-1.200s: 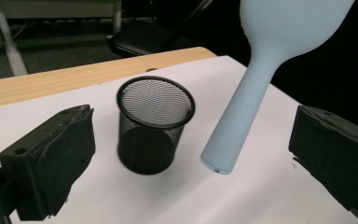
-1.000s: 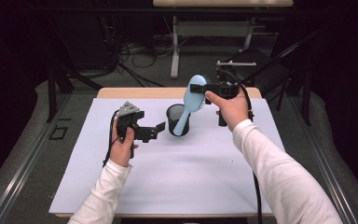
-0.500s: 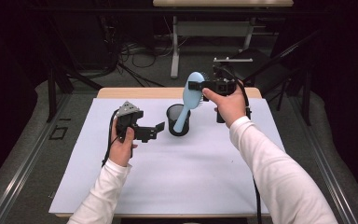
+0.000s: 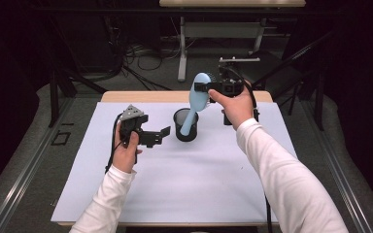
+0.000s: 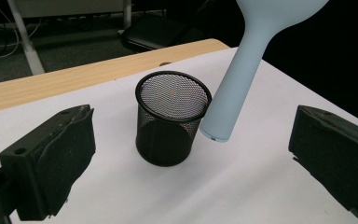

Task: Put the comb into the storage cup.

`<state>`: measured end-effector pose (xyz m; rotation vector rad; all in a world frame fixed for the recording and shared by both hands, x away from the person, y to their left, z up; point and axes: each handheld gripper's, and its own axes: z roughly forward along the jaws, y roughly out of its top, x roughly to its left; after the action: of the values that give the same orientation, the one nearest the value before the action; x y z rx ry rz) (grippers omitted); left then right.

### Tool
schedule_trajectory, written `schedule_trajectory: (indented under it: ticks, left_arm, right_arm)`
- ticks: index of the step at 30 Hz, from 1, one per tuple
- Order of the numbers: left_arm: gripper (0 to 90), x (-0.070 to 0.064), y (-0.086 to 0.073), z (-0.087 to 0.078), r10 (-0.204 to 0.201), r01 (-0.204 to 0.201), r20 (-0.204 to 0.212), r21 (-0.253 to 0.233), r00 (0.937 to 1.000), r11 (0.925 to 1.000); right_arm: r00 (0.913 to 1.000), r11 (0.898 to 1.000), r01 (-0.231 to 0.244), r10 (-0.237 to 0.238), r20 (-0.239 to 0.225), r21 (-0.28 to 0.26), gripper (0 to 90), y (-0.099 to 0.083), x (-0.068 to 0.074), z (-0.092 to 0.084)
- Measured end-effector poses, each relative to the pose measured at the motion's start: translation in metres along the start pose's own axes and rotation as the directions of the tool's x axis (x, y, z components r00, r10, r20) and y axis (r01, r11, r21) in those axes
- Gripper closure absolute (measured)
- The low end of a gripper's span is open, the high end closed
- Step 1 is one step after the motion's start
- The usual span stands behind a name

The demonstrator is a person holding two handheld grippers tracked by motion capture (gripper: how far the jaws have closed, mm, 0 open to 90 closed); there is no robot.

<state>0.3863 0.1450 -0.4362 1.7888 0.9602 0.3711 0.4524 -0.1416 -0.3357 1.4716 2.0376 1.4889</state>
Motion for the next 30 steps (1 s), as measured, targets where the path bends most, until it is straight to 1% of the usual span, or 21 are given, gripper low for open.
schedule_trajectory:
  ticks: [4,9,13,30]
  left_arm:
    - [0.6,0.000,0.000,0.000,0.000,0.000,0.001,0.003,1.0000,1.0000]
    - [0.6,0.000,0.000,0.001,0.001,-0.001,0.002,0.003,1.0000,1.0000]
    - [0.6,0.000,0.000,0.000,-0.001,0.001,0.000,0.003,1.0000,1.0000]
    - [0.6,0.003,0.000,-0.001,-0.015,0.015,-0.004,-0.002,0.9999,0.9999]
  right_arm:
    - [0.9998,1.000,0.014,-0.014,0.013,0.003,49.3,0.002,0.001,0.001]
    - [0.9997,1.000,0.011,-0.011,0.022,0.001,49.3,0.005,0.001,0.003]
    - [0.9992,1.000,0.021,-0.021,0.033,0.001,49.3,0.008,0.002,0.005]
    - [0.9959,0.998,0.062,-0.061,0.067,-0.012,49.4,0.023,0.017,0.015]
